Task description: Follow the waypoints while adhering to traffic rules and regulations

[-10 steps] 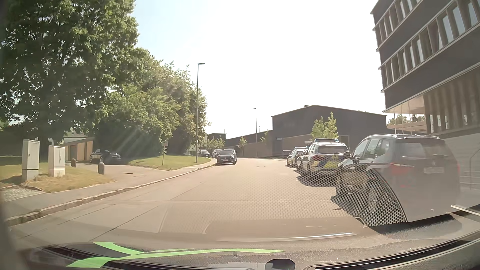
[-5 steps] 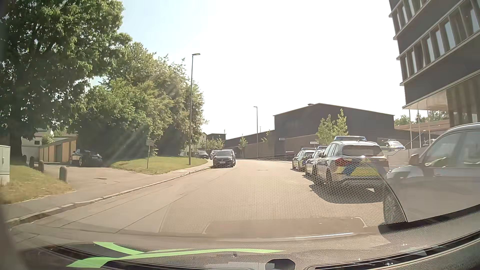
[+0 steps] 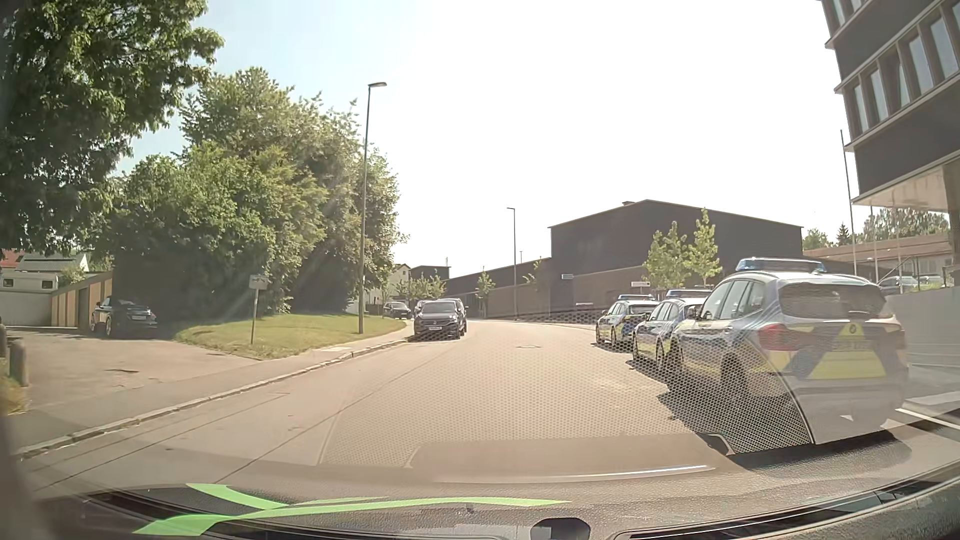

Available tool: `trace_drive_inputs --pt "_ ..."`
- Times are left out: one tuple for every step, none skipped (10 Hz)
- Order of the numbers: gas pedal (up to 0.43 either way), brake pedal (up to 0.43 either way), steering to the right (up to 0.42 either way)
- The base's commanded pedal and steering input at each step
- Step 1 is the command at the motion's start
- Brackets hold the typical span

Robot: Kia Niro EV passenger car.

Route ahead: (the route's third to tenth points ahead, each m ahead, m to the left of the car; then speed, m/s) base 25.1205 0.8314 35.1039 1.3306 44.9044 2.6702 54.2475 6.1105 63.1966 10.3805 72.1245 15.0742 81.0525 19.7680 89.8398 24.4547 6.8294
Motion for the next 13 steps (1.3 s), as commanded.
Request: trace_drive_inputs --pt "0.110 0.000 0.001" --pt "0.130 0.000 0.002" --pt "0.130 0.000 0.003" --pt "0.130 0.000 0.003" --pt "0.130 0.000 0.003" --pt "0.130 0.000 0.004" --pt "0.130 0.000 0.004" --pt "0.130 0.000 0.005" --pt "0.130 0.000 0.006" --pt "0.130 0.000 0.007" --pt "0.130 0.000 0.007" --pt "0.130 0.000 0.007" --pt "0.130 0.000 0.008"
